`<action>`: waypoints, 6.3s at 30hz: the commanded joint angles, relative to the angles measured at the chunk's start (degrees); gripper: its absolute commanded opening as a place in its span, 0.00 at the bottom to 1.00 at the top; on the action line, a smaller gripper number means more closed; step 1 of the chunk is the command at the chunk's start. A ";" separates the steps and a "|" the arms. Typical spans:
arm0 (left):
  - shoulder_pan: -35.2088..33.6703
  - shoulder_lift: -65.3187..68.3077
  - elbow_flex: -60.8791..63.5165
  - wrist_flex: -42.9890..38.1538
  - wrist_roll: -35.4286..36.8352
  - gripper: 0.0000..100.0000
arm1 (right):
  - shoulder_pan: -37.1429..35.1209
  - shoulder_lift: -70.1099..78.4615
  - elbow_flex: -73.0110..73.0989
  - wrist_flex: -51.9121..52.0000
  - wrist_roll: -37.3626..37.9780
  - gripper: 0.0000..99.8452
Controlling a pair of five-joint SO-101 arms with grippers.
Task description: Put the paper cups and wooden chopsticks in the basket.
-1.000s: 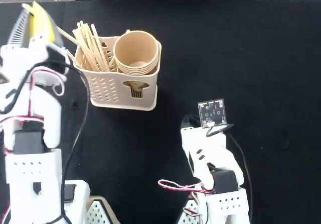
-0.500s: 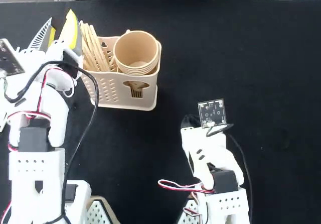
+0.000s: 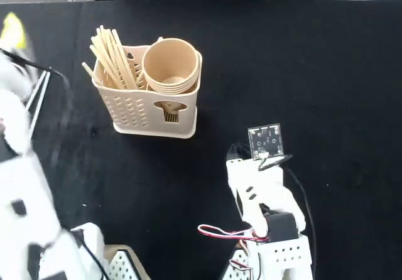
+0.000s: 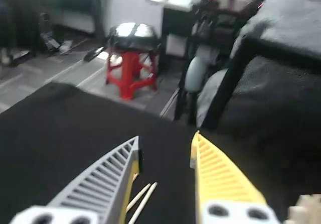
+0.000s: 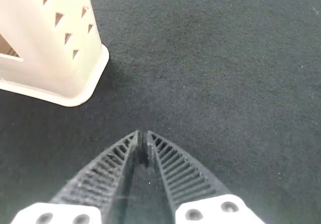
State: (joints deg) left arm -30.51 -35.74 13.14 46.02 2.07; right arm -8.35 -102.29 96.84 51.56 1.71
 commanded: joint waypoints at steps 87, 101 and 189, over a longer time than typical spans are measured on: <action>1.98 31.82 -40.66 46.95 -16.70 0.03 | 0.70 -0.57 -0.04 0.00 0.62 0.01; 15.25 -29.98 15.69 -11.34 -4.31 0.03 | 0.70 -0.57 -0.04 0.00 0.62 0.01; -9.89 101.80 -94.81 27.34 -18.64 0.21 | 0.70 -0.66 -0.04 0.09 0.70 0.01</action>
State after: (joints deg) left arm -41.67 62.64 -69.58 73.27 -17.63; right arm -8.35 -102.29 96.84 51.56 1.71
